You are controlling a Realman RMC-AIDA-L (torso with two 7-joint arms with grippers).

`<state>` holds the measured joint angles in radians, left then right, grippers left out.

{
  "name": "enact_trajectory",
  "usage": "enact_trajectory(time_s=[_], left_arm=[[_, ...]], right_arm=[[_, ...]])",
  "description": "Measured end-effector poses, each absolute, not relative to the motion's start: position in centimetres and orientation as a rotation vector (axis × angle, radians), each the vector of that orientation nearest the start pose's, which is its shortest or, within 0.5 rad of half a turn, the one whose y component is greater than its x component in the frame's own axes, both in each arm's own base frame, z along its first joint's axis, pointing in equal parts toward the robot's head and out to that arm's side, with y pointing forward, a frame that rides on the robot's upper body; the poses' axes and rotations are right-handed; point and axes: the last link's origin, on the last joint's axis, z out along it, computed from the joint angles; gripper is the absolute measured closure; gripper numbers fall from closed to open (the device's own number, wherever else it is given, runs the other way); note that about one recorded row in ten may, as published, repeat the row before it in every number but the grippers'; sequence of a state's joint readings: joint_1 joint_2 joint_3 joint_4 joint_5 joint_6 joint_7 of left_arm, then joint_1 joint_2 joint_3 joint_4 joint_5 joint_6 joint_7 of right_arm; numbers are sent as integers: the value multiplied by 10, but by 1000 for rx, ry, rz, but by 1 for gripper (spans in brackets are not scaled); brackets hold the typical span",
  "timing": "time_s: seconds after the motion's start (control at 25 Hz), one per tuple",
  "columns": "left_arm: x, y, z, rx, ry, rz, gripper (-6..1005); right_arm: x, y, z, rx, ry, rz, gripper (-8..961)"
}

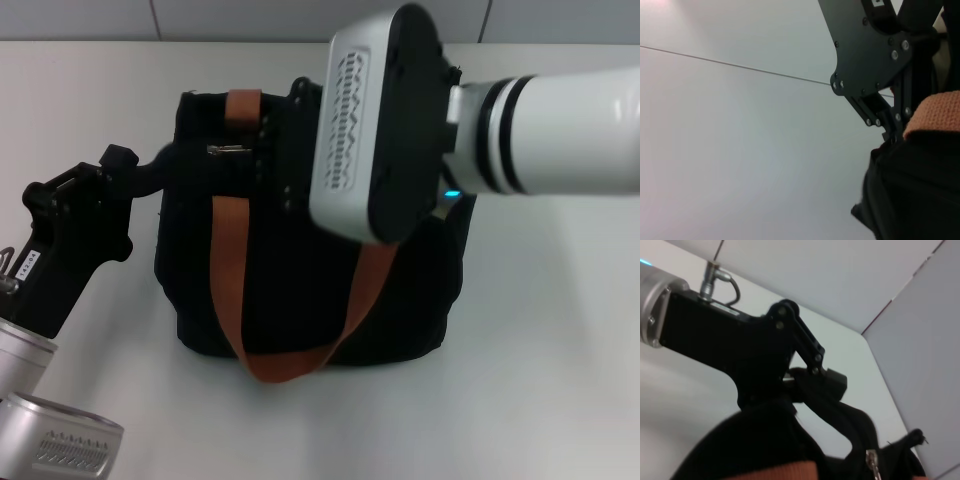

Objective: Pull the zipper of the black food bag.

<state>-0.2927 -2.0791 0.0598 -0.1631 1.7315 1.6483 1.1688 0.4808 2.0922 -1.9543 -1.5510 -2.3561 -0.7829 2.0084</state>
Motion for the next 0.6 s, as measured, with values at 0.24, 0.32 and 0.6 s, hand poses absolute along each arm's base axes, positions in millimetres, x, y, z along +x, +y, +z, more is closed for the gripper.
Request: enact_trajectory(time_s=[0.24,0.32,0.6], left_arm=[[-305,237,-29,-1486,792,-10,944],[-305,237,-26,-1471,791,-6,944],[-307,232,-17,-1415,787,4,943]], right_arm=[[50,310,-101,-2641,-514,100,903],[46,307,-105,-2643,-531,107,903],[45,306,-106,-2631,-555,93,904]])
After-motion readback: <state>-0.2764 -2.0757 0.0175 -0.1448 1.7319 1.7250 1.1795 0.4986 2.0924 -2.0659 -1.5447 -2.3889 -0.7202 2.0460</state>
